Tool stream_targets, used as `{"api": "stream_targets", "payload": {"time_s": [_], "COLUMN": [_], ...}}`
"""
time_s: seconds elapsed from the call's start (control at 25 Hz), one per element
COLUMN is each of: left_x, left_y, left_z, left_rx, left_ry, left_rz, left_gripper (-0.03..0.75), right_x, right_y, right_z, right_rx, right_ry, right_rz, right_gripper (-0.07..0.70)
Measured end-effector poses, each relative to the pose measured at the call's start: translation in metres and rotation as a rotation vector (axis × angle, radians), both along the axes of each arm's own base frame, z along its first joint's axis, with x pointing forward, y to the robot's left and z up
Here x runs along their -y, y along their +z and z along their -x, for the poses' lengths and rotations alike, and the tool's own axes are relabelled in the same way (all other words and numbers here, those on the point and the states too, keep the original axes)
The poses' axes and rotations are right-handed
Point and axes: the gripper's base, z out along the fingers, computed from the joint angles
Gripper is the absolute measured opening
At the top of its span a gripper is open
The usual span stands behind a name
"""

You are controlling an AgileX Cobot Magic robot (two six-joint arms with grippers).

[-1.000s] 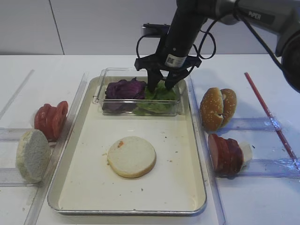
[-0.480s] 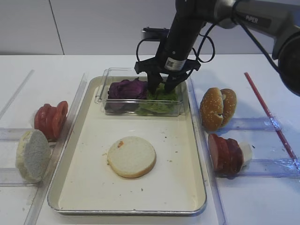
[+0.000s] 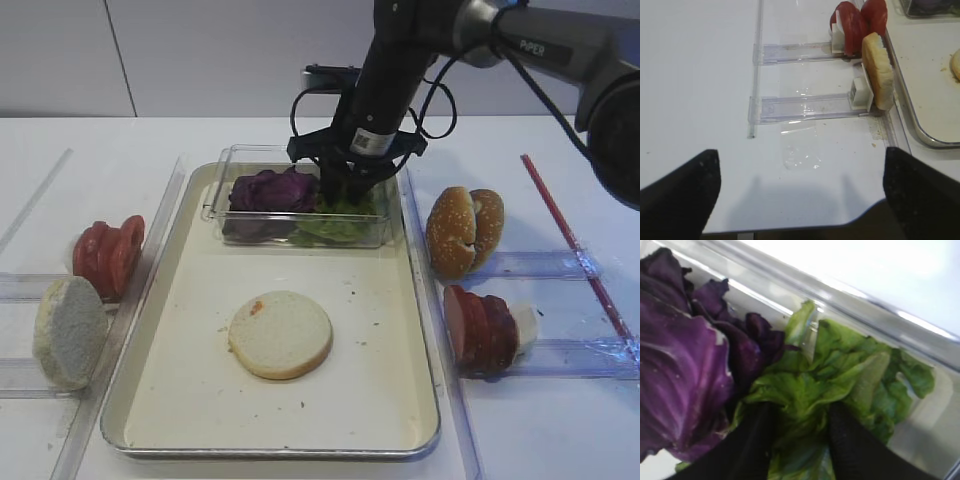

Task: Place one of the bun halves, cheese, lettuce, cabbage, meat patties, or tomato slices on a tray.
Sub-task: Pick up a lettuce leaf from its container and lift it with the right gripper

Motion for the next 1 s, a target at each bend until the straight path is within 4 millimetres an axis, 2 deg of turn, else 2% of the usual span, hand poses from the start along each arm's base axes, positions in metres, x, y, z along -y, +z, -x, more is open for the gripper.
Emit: {"api": "stream_targets", "payload": {"time_s": [0.2,0.44,0.6,0.8,1.0], "left_x": [0.0,0.0,0.0,0.0,0.0], "left_y": [0.0,0.0,0.0,0.0,0.0], "left_z": [0.0,0.0,0.0,0.0,0.0], "left_rx": [0.0,0.0,0.0,0.0,0.0], "left_ry": [0.0,0.0,0.0,0.0,0.0], "left_rz": [0.0,0.0,0.0,0.0,0.0], "left_gripper": [0.645,0.645,0.645,0.645,0.645], "right_x": [0.0,-0.001,-0.005,-0.004,-0.006], "right_y": [-0.001,0.005,0.021,0.029,0.055], "right_z": [0.0,-0.005,-0.008,-0.008,0.0], "right_rx": [-0.001,0.024,0.076,0.095,0.151], "right_ry": [0.0,0.004,0.007,-0.004,0.006], "right_rz": [0.005,-0.003,-0.026,-0.018,-0.016], "right_gripper": [0.232,0.064,0.057,0.057,0.056]}}
